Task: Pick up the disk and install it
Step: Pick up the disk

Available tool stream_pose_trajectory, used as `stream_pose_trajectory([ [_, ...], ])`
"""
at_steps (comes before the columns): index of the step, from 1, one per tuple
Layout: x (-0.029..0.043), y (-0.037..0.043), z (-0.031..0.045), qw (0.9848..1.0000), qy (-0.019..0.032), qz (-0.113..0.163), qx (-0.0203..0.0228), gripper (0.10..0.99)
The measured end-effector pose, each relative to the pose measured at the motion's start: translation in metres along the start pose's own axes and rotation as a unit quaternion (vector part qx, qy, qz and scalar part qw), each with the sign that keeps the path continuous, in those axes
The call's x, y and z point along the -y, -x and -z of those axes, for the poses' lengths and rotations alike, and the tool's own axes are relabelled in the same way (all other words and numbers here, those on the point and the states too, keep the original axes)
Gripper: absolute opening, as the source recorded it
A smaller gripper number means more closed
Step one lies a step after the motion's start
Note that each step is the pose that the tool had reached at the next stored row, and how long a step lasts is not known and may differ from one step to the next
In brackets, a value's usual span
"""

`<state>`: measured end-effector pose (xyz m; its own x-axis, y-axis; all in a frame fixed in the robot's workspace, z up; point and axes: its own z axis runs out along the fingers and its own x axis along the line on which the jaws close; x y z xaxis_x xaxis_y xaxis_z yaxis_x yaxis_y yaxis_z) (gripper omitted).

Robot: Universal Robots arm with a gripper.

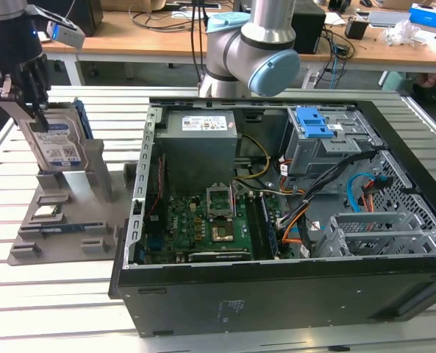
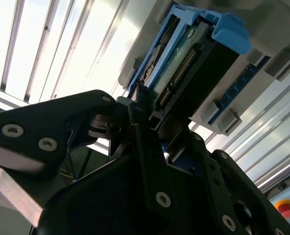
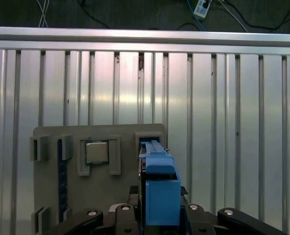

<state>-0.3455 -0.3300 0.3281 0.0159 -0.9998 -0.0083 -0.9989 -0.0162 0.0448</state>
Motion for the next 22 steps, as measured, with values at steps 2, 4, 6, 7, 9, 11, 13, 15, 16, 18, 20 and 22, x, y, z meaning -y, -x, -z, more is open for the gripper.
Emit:
stream_pose_trajectory([
  [2,0.0001,0.0,0.0007,1.0,-0.0001,0.0,0.0,0.365],
  [4,0.0001,0.0,0.0026,1.0,0.0,0.0,0.0,0.365],
  [6,0.0001,0.0,0.0047,1.0,0.0,0.0,0.0,0.365],
  [7,0.0001,0.0,0.0058,1.0,0.0,0.0,0.0,0.365],
  [9,0.0001,0.0001,0.0073,1.0,0.0,0.0,0.0,0.365],
  [11,0.0001,0.0001,0.0088,1.0,0.0,0.0,0.0,0.365],
  [13,0.0,0.0001,0.0105,1.0,0.0,0.0,0.0,0.365],
  [15,0.0,0.0001,0.0126,1.0,0.0,0.0,0.0,0.365],
  [16,0.0,0.0001,0.0137,1.0,0.0,0.0,0.0,0.365],
  [18,0.0,0.0001,0.016,1.0,0.0,0.0,0.0,0.365],
  [20,0.0,0.0001,0.0173,1.0,0.0,0.0,0.0,0.365],
  [22,-0.0001,0.0002,0.0217,1.0,0.0,0.0,0.0,0.365],
])
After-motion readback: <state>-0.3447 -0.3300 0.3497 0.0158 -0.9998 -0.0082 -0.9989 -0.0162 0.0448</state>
